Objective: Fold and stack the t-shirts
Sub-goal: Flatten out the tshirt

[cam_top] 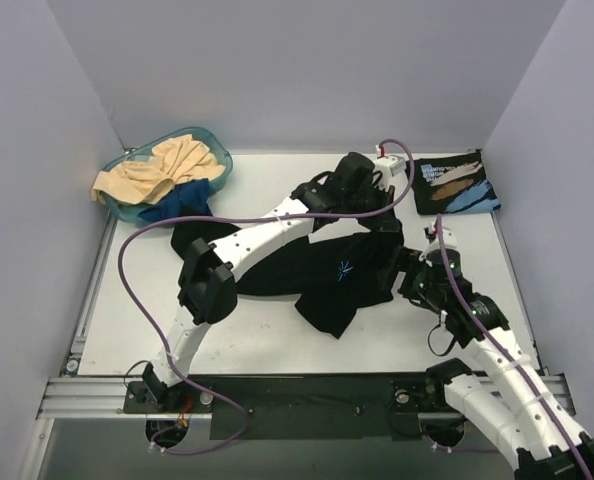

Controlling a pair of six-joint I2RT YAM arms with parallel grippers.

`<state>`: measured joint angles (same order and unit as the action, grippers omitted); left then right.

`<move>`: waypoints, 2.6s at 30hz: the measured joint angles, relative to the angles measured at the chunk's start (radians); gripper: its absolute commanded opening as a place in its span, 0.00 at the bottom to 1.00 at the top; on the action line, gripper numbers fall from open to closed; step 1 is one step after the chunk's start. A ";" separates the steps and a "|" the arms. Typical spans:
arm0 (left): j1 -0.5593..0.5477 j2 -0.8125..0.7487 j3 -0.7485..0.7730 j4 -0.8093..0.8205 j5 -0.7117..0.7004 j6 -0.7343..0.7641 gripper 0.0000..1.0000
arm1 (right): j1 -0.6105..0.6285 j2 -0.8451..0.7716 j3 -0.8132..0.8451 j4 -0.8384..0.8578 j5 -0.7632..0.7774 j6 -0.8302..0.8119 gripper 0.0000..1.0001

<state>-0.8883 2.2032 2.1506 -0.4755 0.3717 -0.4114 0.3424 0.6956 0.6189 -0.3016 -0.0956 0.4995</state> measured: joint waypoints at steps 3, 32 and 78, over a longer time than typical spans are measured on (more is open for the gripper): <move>0.001 0.000 0.000 0.024 -0.002 -0.006 0.00 | -0.008 0.083 -0.043 0.047 0.067 -0.030 0.76; 0.333 -0.092 0.086 -0.069 0.266 0.372 0.88 | -0.454 0.434 0.641 -0.056 -0.835 0.010 0.00; 0.534 -0.428 -0.359 -0.431 0.371 1.123 0.00 | -0.693 0.409 0.975 0.284 -0.926 0.665 0.00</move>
<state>-0.3542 1.7748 1.7916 -0.9066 0.7429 0.7113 -0.3508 1.1049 1.5940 -0.0174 -1.0214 1.1645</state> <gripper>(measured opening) 0.039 0.004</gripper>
